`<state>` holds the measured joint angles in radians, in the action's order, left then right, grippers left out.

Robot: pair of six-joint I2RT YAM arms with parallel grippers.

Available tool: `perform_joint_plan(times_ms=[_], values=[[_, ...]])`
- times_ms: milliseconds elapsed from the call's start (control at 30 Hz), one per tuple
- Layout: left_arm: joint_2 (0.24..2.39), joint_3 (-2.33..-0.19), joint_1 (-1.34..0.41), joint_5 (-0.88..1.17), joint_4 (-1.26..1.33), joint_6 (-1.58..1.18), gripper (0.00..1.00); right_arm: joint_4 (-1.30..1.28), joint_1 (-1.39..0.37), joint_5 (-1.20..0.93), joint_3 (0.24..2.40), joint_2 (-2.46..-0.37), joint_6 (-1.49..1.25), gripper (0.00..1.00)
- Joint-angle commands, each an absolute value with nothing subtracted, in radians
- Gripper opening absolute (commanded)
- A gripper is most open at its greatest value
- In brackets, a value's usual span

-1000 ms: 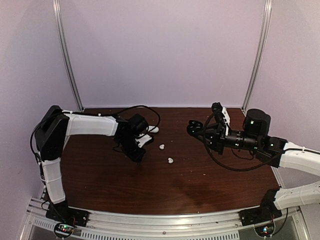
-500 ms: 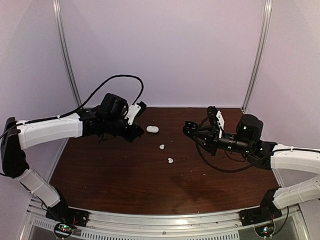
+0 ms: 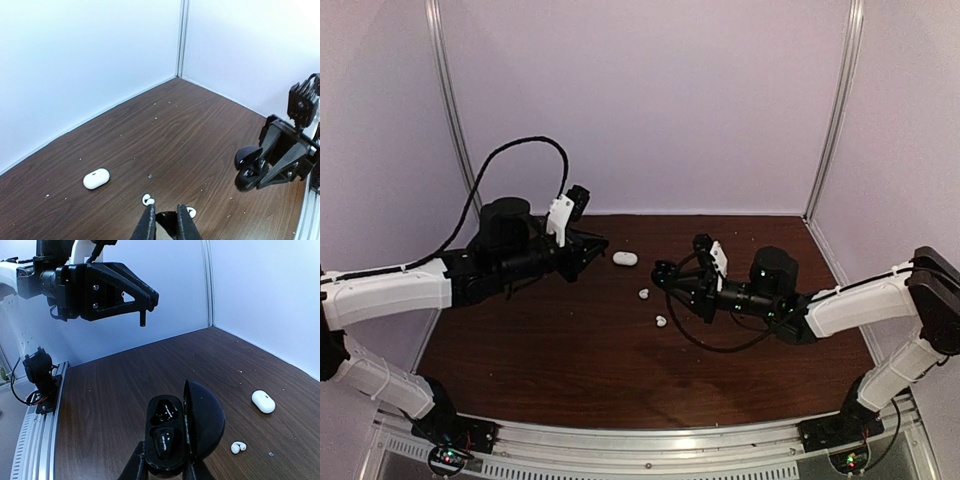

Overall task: Insert the wireless bluetooth earbuds into the charging case
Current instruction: Place the left earbud in the left side groove of the charging case.

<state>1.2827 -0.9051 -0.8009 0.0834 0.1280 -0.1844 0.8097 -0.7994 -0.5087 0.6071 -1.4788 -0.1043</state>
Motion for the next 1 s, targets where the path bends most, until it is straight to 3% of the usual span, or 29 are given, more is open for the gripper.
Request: perform_joint_plan(times_ms=[0,300,967], values=[[1.277,-0.888,-0.827,0.115,0.309,-0.189,0.08,0.909,-0.831,-0.521,0.663,-1.524,-0.083,0.09],[1.338,-0.916,-0.876,0.124,0.349,-0.19,0.08,0.717,-0.886,-0.331,0.757,-1.539,-0.021,0.07],[1.406,-0.969,-0.912,0.148,0.332,-0.185,0.07,0.665,-0.895,-0.355,0.797,-1.555,-0.056,0.07]])
